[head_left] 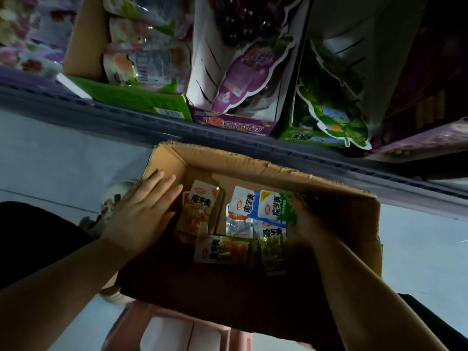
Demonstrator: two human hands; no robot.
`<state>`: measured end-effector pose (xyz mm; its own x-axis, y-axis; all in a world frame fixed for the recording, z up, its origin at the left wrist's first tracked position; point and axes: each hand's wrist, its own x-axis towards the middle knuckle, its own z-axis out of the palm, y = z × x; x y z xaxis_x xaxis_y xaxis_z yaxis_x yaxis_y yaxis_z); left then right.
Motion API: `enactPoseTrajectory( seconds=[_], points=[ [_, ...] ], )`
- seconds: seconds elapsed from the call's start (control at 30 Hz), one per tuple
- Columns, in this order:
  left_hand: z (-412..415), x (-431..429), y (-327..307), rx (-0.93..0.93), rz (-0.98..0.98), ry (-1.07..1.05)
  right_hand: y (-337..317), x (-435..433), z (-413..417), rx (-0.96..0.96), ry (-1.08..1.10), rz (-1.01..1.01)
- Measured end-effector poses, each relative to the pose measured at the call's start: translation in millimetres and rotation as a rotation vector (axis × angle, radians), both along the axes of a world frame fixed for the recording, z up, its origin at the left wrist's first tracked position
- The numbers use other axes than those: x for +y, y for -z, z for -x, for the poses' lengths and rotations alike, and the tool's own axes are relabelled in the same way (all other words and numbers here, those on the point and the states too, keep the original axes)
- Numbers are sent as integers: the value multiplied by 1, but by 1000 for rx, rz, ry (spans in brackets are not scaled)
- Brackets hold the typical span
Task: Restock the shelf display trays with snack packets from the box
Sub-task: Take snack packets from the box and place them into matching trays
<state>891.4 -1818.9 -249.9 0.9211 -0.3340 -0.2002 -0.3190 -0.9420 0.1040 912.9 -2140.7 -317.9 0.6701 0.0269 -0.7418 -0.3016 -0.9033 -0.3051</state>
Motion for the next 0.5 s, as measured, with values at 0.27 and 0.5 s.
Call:
enactPoseTrajectory(
  seconds=[0.27,0.5],
  points=[
    [1,2,5,-64,1,23,15,17,-18,-4,-103,191],
    [0,3,7,-86,36,51,24,45,-20,-12,-225,237]
  ],
)
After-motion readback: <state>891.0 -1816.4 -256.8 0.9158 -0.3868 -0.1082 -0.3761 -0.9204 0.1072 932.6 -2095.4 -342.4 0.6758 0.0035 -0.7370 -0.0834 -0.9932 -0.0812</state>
